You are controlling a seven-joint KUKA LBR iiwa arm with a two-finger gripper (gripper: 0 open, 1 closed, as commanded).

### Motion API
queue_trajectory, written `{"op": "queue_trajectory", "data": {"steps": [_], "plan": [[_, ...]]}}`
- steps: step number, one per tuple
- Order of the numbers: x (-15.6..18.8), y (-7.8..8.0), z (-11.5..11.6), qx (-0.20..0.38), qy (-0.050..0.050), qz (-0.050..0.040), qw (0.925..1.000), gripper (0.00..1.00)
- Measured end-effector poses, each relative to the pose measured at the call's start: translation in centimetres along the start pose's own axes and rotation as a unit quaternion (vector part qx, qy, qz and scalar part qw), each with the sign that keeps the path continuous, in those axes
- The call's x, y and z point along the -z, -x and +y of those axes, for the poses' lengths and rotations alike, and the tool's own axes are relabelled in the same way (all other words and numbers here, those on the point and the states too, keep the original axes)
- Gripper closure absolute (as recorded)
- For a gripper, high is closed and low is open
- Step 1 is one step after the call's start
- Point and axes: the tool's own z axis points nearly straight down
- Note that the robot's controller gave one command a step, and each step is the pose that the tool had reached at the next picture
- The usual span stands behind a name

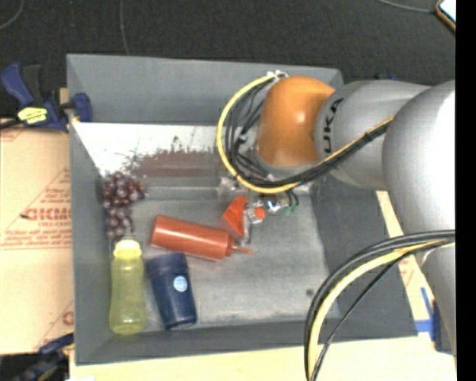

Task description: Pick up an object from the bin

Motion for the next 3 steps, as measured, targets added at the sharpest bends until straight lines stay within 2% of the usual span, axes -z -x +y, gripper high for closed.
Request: {"op": "queue_trajectory", "data": {"steps": [1,2,3], "plan": [[-0.3,0.4,8.9,0.184,-0.004,-0.0097,0.9829,0.0],[-0.3,0.3,8.0,0.17,-0.005,-0.0093,0.9854,1.0],[-0.2,0.4,7.9,0.166,-0.005,-0.0097,0.986,1.0]]}}
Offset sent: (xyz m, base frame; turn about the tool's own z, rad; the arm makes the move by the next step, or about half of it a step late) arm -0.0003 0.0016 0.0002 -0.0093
